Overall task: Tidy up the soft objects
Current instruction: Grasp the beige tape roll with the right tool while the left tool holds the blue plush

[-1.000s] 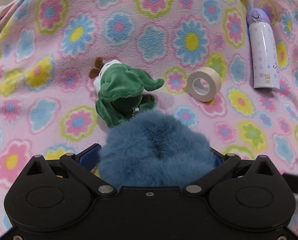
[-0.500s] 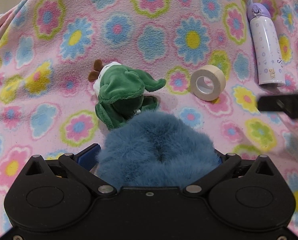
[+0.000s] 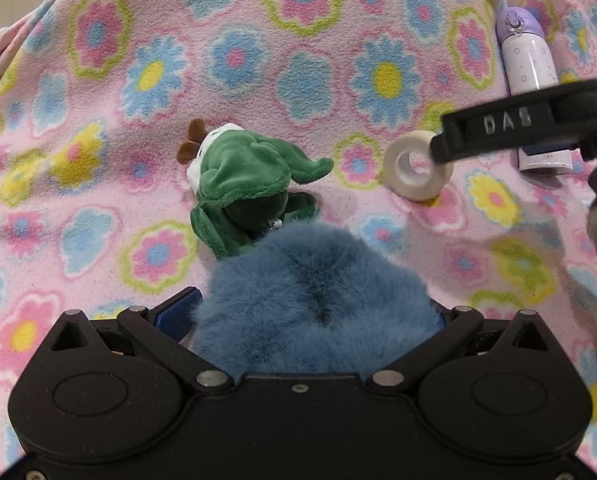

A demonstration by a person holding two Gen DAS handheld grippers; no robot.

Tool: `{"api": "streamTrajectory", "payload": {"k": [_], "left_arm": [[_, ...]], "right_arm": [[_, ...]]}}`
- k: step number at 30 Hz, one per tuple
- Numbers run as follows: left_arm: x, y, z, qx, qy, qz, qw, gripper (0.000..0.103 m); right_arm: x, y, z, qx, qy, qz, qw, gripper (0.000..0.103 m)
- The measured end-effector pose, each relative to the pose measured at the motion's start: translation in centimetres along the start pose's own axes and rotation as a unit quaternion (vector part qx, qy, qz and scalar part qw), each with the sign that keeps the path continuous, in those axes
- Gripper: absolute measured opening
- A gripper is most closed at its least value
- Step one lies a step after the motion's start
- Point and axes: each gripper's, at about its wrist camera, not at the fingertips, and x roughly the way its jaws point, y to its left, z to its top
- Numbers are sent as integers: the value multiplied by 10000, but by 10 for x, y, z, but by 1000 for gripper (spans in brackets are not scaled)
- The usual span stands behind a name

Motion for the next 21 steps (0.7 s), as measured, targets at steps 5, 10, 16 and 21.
{"api": "streamTrajectory", "payload": {"k": [5, 10, 16, 21], "left_arm": [[0, 0, 0, 2, 1, 0, 10000, 101], [0, 0, 0, 2, 1, 1, 10000, 101], [0, 0, 0, 2, 0, 3, 10000, 101], [0, 0, 0, 3, -1, 8, 10000, 101]], "right_arm": [[-3, -22, 3, 496, 18, -235, 9985, 96], [-8, -8, -8, 93, -72, -43, 9999, 96], [5, 10, -9, 60, -4, 119, 9999, 96], [23, 24, -4, -127, 10, 40, 9999, 88]]}}
